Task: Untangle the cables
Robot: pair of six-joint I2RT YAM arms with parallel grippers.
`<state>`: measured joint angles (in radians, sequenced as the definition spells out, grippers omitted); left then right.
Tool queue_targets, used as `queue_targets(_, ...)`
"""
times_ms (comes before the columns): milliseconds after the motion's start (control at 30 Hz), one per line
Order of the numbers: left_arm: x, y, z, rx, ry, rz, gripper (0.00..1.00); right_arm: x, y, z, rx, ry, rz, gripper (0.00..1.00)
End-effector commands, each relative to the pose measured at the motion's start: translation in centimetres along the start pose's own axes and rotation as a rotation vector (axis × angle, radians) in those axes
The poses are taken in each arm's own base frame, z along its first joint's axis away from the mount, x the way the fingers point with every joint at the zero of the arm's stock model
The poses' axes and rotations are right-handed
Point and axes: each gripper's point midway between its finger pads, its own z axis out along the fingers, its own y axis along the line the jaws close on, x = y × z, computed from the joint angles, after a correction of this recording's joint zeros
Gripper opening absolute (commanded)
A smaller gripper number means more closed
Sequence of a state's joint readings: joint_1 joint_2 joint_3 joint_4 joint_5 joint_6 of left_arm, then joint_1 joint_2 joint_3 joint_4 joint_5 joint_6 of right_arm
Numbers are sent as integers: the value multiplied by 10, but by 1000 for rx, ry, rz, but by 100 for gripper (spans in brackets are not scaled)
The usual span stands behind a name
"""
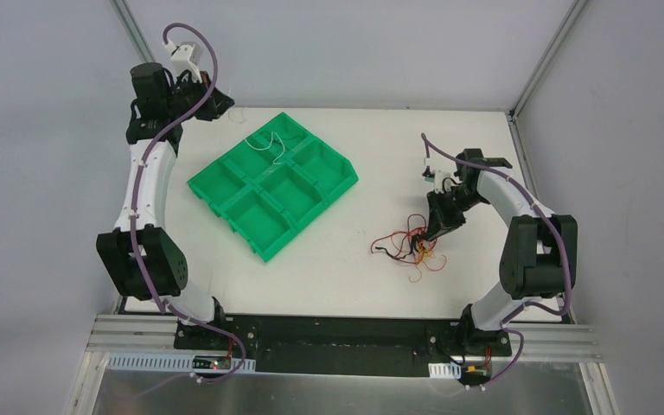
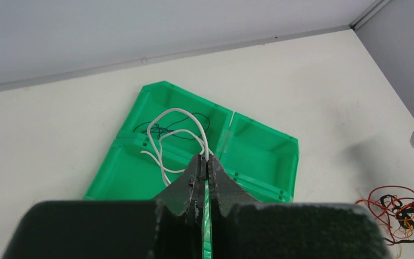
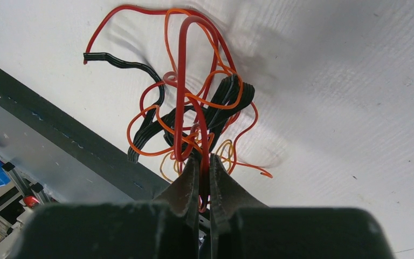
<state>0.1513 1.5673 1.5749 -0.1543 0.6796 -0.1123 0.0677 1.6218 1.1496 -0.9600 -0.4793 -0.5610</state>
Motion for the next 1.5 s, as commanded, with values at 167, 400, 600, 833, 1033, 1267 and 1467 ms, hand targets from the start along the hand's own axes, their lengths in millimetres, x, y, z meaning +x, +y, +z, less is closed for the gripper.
queue_targets(167,0,12,-1,-24,-18,86,0,1,8,-7,-31,7,13,0)
queue_targets(400,-15,13,-5,-38,-38,111,0,0,10,-8,-36,3,13,0)
queue_targets(600,35,12,10,41,74,94,0,-3,14,-10,-54,-8,18,0)
queue_targets(833,91,24,38,43,186,118,0,-4,23,-16,-85,-14,26,0)
queue_targets(1033,138,19,37,81,276,85,0,-8,34,-27,-116,-48,20,0)
queue_targets(1267,121,17,19,12,303,76,59,-29,67,-49,-243,-126,18,0)
queue_targets(1467,72,-49,-2,250,213,59,73,-49,111,-77,-361,-213,-45,0)
